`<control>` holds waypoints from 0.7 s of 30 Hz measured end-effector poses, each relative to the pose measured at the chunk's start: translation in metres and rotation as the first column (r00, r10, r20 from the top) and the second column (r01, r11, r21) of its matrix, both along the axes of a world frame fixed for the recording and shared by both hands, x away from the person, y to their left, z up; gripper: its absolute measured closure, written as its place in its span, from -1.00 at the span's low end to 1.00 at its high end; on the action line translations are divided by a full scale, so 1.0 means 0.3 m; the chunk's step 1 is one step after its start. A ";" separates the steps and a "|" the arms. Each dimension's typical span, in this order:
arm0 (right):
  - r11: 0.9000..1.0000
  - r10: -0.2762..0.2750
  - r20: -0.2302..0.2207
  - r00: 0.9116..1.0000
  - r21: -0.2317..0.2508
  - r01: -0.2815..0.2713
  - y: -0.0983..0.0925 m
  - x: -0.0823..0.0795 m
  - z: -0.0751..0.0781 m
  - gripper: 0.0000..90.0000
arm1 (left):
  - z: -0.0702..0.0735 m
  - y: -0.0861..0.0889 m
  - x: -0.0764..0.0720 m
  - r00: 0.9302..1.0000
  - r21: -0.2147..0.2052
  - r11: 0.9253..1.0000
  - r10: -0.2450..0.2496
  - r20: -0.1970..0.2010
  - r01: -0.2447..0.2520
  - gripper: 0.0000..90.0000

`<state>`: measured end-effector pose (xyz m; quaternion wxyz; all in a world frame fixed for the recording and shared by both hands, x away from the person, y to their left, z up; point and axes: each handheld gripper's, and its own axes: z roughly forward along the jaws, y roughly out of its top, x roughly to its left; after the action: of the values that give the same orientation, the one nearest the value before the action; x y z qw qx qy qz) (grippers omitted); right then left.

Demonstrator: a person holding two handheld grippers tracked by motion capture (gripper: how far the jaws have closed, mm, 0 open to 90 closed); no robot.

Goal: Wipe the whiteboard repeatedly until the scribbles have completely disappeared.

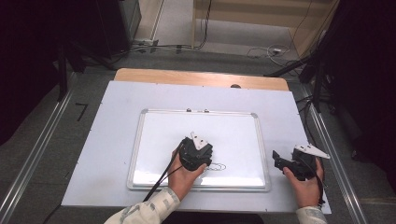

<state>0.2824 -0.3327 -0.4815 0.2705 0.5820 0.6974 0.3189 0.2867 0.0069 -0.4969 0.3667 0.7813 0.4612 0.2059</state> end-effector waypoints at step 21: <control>1.000 0.001 -0.001 1.000 0.001 -0.001 0.002 0.000 -0.001 -0.64 | 0.000 -0.053 0.003 1.000 0.005 1.000 -0.017 0.002 0.017 -0.09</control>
<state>0.2823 -0.3322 -0.4818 0.2696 0.5819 0.6978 0.3190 0.2877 -0.0090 -0.4968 0.3667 0.7860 0.4536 0.2047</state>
